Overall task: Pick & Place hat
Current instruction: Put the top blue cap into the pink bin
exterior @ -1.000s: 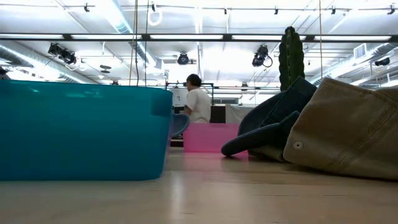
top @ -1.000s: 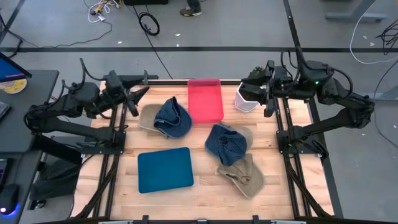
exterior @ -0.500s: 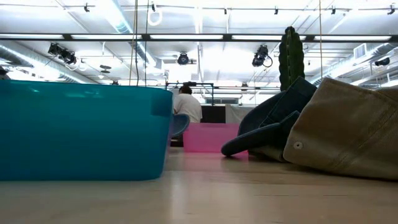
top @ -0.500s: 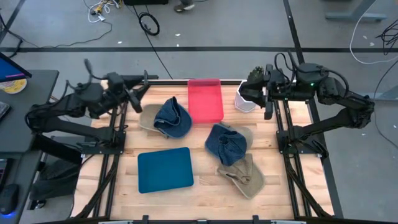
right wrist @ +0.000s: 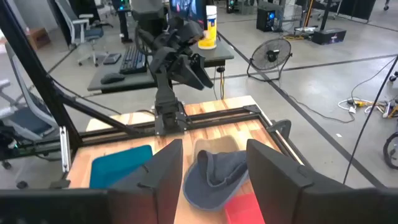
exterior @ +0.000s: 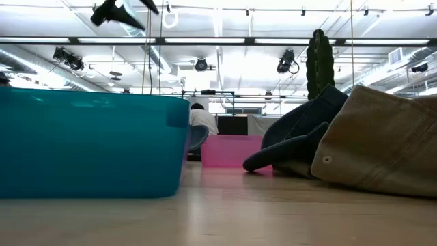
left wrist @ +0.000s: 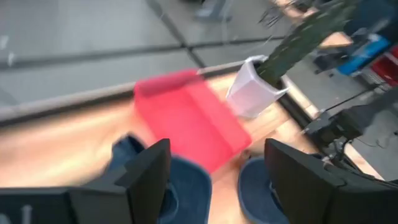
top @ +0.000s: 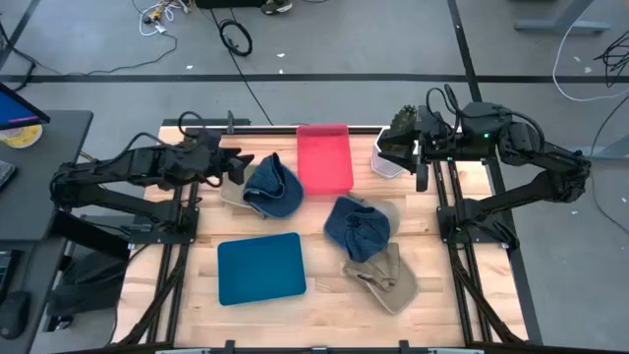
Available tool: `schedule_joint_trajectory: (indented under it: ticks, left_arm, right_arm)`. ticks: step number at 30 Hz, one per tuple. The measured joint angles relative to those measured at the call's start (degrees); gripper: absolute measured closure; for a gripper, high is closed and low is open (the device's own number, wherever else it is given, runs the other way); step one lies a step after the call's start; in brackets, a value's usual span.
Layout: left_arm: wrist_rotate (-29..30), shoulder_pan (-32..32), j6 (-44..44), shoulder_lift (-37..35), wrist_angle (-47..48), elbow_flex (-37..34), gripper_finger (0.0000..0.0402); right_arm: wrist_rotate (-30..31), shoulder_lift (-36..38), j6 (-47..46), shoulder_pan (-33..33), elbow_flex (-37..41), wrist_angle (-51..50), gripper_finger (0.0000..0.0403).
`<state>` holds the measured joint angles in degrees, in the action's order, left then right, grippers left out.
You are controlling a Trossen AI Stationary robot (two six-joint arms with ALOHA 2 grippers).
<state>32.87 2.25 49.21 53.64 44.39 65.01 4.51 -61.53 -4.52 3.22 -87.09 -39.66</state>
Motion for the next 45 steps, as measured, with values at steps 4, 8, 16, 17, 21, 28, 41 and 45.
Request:
schedule_joint_trajectory:
  ticks: [4, 8, 16, 17, 21, 28, 41, 45]
  left_arm:
    - [-3.56, 3.65, 10.35, 1.93, 5.46, 0.0, 0.0097]
    - [-9.86, 7.64, 8.77, 4.21, 6.5, 0.0, 0.0086]
    - [-18.75, 15.25, -2.28, 10.86, 8.08, 0.0, 0.0086]
    - [-19.69, 16.38, -3.56, 11.82, 8.66, 0.0, 0.0086]
    - [-21.63, 21.02, -9.77, 15.91, 9.67, 0.0, 0.0086]
    - [-29.16, 28.4, -25.65, 23.56, 9.43, 0.0, 0.0086]
    - [-40.28, 37.47, -45.26, 34.41, 4.26, -0.02, 0.0086]
    - [-42.99, 39.52, -49.04, 37.47, 4.38, -0.02, 0.0086]
  right_arm:
    - [0.0, -1.19, 1.58, 0.0, 0.0, -0.47, 0.0214]
    - [0.0, -3.1, 1.93, 0.0, 0.0, -0.74, 0.0213]
    - [-1.08, -6.12, -4.58, 0.01, 0.02, -0.38, 0.0213]
    - [-1.09, -6.36, -5.73, 0.0, 0.02, -0.14, 0.0213]
    - [-1.1, -7.22, -11.25, 0.0, 0.02, 0.74, 0.0213]
    - [-1.1, -9.3, -18.17, 0.0, 0.02, 2.7, 0.0213]
    - [-0.92, -11.44, -26.13, 0.0, 0.02, 8.97, 0.0213]
    - [-0.9, -12.13, -26.96, 0.0, 0.02, 10.74, 0.0213]
